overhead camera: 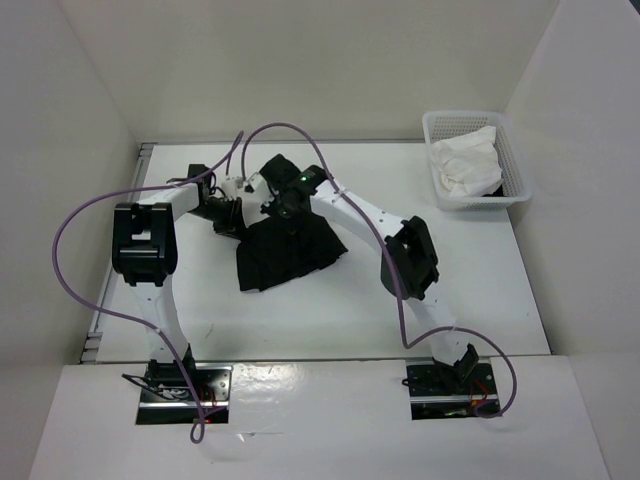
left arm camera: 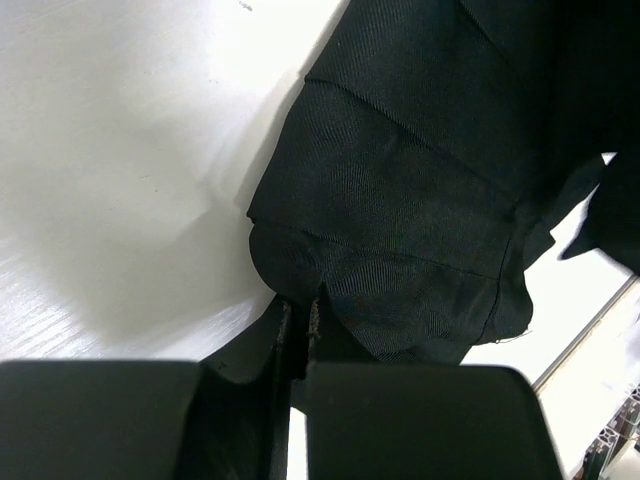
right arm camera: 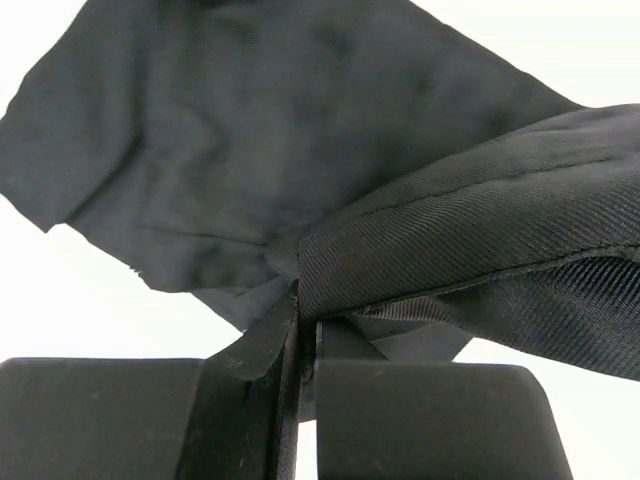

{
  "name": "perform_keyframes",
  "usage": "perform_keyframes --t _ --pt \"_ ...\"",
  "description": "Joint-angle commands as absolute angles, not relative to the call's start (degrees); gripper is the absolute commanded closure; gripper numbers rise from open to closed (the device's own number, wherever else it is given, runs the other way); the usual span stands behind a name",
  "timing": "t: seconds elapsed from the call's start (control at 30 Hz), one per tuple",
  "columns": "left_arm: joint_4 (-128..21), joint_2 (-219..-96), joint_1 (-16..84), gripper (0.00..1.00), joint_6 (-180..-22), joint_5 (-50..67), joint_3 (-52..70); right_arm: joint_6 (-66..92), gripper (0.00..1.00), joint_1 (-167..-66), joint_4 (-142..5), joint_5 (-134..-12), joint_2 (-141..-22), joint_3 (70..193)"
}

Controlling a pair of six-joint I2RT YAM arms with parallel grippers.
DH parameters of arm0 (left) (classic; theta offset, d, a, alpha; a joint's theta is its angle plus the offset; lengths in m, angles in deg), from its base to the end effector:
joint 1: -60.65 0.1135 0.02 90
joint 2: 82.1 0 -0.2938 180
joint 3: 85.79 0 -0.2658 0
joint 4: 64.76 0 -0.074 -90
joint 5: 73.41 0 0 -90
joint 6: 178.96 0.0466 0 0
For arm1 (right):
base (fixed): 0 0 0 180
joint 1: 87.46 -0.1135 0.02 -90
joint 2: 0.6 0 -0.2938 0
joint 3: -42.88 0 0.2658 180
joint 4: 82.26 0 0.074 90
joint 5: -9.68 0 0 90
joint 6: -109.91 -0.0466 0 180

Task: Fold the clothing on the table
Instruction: Fold the skirt

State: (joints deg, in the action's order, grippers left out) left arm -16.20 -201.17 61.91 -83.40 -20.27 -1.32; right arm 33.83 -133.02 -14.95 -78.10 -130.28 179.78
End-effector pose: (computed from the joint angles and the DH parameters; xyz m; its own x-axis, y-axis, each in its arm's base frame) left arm 0.4411 -0.0183 0.1582 -0.9307 0.0571 -0.3612 0.2581 0.8022 -0.5384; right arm 0.3708 0.3807 0.2685 -0.4142 -0.7657 -0.4921 -0.8516 0.5168 -0.0874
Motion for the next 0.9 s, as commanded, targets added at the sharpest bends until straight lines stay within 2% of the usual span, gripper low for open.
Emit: perform_keyframes --t 0.0,0.23,0.47,0.53,0.57,0.63,0.7,0.87 --pt "-16.38 -201.72 61.88 1.0 -84.04 -21.29 -0.67 33.97 1.0 -136.41 -11.74 -75.57 -130.76 182.84" --pt "-16.38 -202.25 61.88 1.0 -84.04 -21.29 -0.67 33.98 1.0 -140.28 -10.59 -72.33 -131.29 183.37" --pt "-16.38 -202.25 61.88 1.0 -84.04 -21.29 -0.67 33.98 1.0 -141.96 -8.66 -71.27 -135.32 189.32" --pt "-16.38 -202.25 61.88 1.0 -84.04 -21.29 -0.67 33.98 0.93 -141.96 -7.96 -70.65 -136.64 192.57" --pt "-16.38 -202.25 61.88 1.0 -84.04 -21.81 -0.67 33.46 0.76 -141.96 -7.95 -69.26 -138.22 193.9" --pt "-16.38 -202.25 61.88 1.0 -84.04 -21.81 -0.14 33.45 0.51 -141.96 -6.38 -68.11 -140.24 199.5" --pt "-16.38 -202.25 61.88 1.0 -84.04 -21.81 -0.14 33.45 0.37 -141.96 -5.05 -65.57 -142.01 202.34" --pt "-16.38 -201.11 61.88 1.0 -84.04 -21.81 0.38 35.73 0.32 -141.96 -2.78 -57.57 -142.54 205.69"
